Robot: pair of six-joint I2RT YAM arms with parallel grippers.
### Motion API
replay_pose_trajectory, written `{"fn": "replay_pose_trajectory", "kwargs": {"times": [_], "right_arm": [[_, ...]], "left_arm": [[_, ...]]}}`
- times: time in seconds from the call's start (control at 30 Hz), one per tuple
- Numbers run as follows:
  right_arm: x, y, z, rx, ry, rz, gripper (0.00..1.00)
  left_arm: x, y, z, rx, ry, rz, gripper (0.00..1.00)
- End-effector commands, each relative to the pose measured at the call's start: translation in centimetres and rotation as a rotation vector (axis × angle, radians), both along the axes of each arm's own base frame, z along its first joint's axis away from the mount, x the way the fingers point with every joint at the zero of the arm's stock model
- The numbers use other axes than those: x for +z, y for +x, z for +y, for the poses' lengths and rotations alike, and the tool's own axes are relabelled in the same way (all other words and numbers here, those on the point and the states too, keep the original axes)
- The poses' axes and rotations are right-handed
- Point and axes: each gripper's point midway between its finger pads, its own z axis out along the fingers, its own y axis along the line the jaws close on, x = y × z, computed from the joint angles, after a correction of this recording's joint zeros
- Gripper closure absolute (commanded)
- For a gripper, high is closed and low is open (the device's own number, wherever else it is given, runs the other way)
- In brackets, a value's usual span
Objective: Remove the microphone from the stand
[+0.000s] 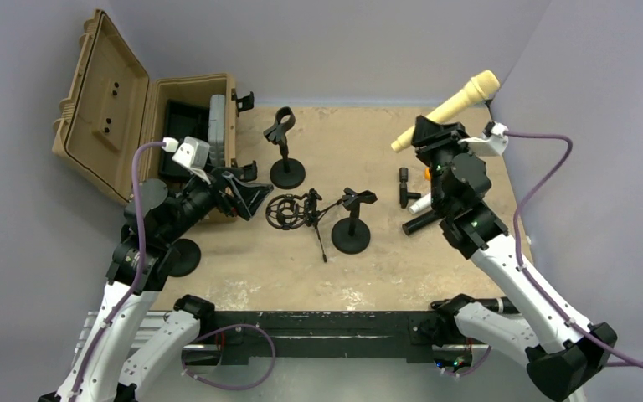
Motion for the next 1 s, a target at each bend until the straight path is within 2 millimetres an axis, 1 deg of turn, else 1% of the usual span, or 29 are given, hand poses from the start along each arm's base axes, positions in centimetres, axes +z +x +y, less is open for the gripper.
{"fn": "replay_pose_trajectory", "kwargs": {"times": [0.0,0.1,0.2,0.27,0.33,0.5,0.6,0.7,0.83,0.97], "right_arm": [[-6.9,0.6,-5.0,-0.182,0.041,0.214,1.00],[-12.2,1.1,-5.7,-0.206,0.066,0.362,1.00],[-17.6,0.4,-5.9,-0.214,0.105,0.499,1.00],[-20.3,-0.5,-6.1,-0.219,0.141,0.563,1.00],[-22.2,-1.4,-6.4,-0.227,0.185,0.604,1.00],[-24.7,-3.8,-8.4,-0.298,0.286,0.666,1.00],[-24.0,-4.4,-9.1,-0.311,0.300,0.654,1.00],[-23.7,-4.5,-9.5,-0.321,0.305,0.656,1.00],[-25.4,-4.5,-10.7,-0.376,0.299,0.736,1.00],[-27.0,-4.0,-11.7,-0.377,0.247,0.813,1.00]], "left_arm": [[1.6,0.0,0.2,0.013,0.010,-0.056,0.00],[1.5,0.0,0.2,0.012,0.010,-0.054,0.00],[1.5,-0.1,0.2,0.011,0.010,-0.054,0.00],[1.5,-0.2,0.1,0.007,0.011,-0.053,0.00],[1.5,-0.2,0.1,0.008,0.013,-0.053,0.00],[1.3,-0.2,0.1,0.010,0.014,-0.049,0.00],[1.4,-0.3,0.1,0.008,0.012,-0.052,0.00],[1.3,-0.3,0.1,0.007,0.012,-0.050,0.00],[1.3,-0.3,0.0,0.003,0.016,-0.050,0.00],[1.4,-0.4,0.0,0.004,0.014,-0.055,0.00]]}}
